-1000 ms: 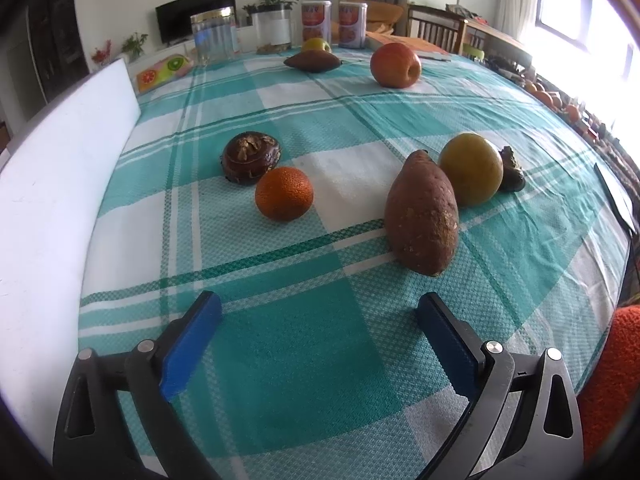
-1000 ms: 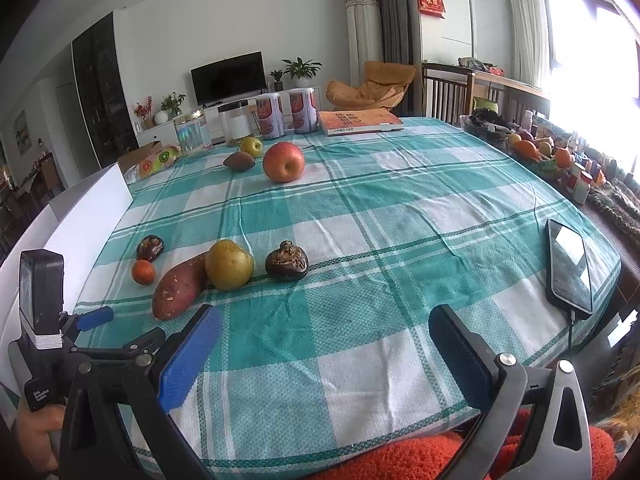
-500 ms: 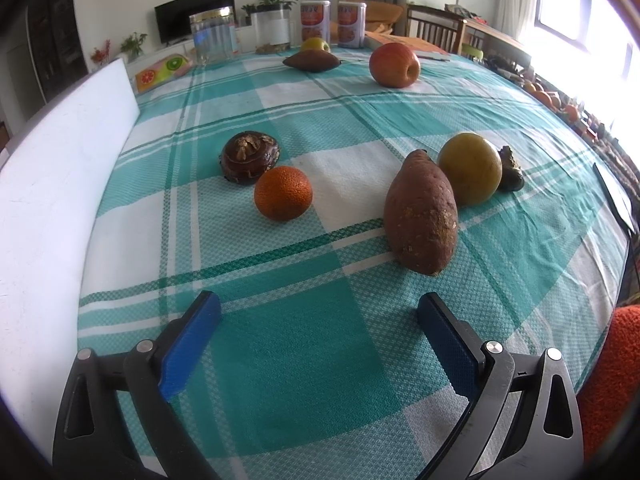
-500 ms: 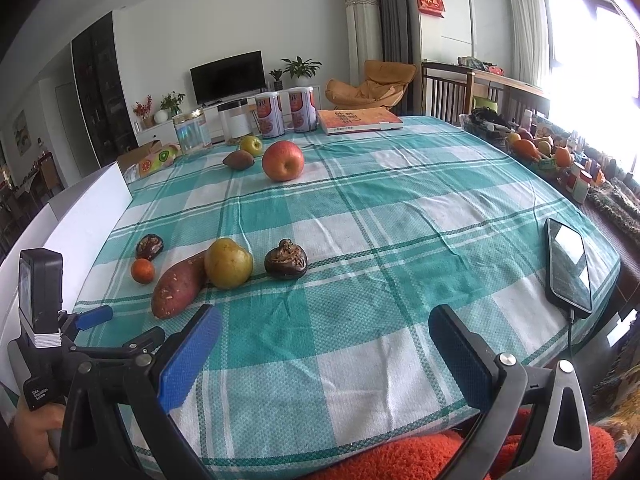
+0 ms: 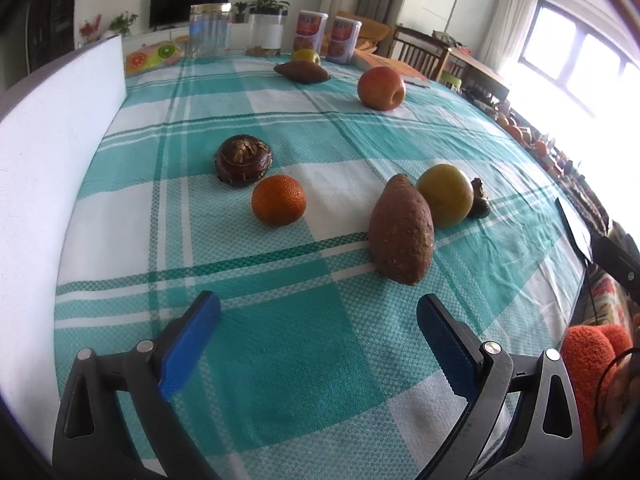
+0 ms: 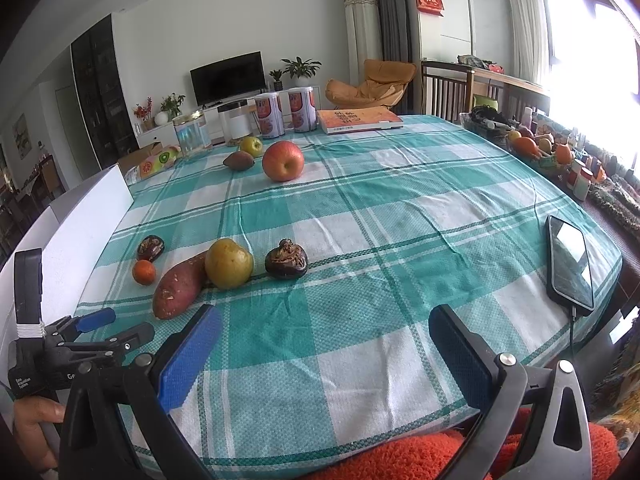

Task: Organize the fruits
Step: 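Lower left tool onto the sweet potato and close it, then grasp the dark brown fruit beside the yellow pear with right tool while left holds sweet potato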

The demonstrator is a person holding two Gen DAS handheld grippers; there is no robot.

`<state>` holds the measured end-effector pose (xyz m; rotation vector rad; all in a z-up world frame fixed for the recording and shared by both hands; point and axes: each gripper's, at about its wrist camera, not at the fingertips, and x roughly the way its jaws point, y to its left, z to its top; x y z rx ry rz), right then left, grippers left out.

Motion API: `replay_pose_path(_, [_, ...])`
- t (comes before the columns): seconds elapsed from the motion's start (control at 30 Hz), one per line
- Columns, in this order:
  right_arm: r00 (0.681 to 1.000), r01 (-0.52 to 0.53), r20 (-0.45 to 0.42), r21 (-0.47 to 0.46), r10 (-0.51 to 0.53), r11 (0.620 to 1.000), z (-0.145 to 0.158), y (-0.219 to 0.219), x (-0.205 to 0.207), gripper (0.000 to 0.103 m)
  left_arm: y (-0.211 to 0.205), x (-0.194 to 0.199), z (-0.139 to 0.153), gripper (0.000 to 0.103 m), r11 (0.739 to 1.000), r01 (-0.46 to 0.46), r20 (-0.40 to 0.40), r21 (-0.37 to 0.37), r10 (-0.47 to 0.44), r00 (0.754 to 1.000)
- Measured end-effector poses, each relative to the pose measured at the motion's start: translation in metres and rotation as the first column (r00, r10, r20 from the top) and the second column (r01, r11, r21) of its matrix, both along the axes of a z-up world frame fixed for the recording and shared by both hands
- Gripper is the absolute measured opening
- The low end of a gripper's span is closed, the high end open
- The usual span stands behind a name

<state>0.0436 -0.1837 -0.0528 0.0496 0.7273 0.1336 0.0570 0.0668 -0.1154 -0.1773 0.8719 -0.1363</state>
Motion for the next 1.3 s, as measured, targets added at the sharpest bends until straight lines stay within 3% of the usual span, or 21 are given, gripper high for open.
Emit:
replay_pose_path(0.2, [1.000, -0.001, -0.001, -0.001, 0.001, 1.000, 0.000, 0.001, 0.000, 0.103, -0.016, 0.015, 0.018, 0.098, 0.997, 0.079, -0.041, -0.011, -0.079, 0.996])
replay_pose_path(0.3, [1.000, 0.000, 0.000, -0.001, 0.000, 1.000, 0.000, 0.000, 0.000, 0.103, -0.035, 0.034, 0.032, 0.097, 0.989, 0.143, -0.054, 0.042, -0.141, 0.989])
replay_pose_path(0.47, [1.000, 0.004, 0.004, 0.003, -0.004, 1.000, 0.000, -0.001, -0.001, 0.103, -0.052, 0.064, 0.029, 0.094, 0.977, 0.181, -0.099, 0.112, -0.170, 0.980])
replay_pose_path(0.53, [1.000, 0.006, 0.007, 0.008, -0.006, 1.000, 0.000, -0.002, -0.001, 0.103, -0.054, 0.072, 0.021, 0.064, 0.975, 0.193, -0.142, 0.111, -0.177, 0.974])
replay_pose_path(0.67, [1.000, 0.005, 0.002, 0.020, -0.005, 1.000, 0.000, -0.004, -0.001, 0.103, -0.059, 0.076, 0.008, 0.055, 0.971, 0.209, -0.180, 0.117, -0.186, 0.966])
replay_pose_path(0.73, [1.000, 0.004, -0.002, 0.025, -0.004, 1.000, -0.001, -0.005, 0.000, 0.103, -0.061, 0.073, 0.011, 0.043, 0.968, 0.217, -0.164, 0.124, -0.196, 0.967])
replay_pose_path(0.97, [0.999, 0.016, -0.037, 0.080, -0.013, 0.997, -0.005, -0.015, 0.004, 0.103, -0.052, 0.043, 0.015, 0.043, 0.965, 0.242, -0.193, 0.104, -0.220, 0.956])
replay_pose_path(1.2, [0.999, 0.020, -0.050, 0.086, -0.016, 0.996, -0.007, -0.015, 0.005, 0.103, -0.033, 0.004, 0.012, 0.044, 0.957, 0.249, -0.215, 0.146, -0.214, 0.953])
replay_pose_path(1.27, [0.999, 0.019, -0.050, 0.081, -0.015, 0.997, -0.007, -0.014, 0.005, 0.103, -0.033, 0.002, 0.009, 0.049, 0.954, 0.250, -0.220, 0.165, -0.211, 0.952])
replay_pose_path(1.3, [0.999, 0.020, -0.051, 0.081, -0.015, 0.997, -0.007, -0.014, 0.005, 0.103, -0.034, 0.002, 0.009, 0.061, 0.952, 0.248, -0.215, 0.180, -0.208, 0.954])
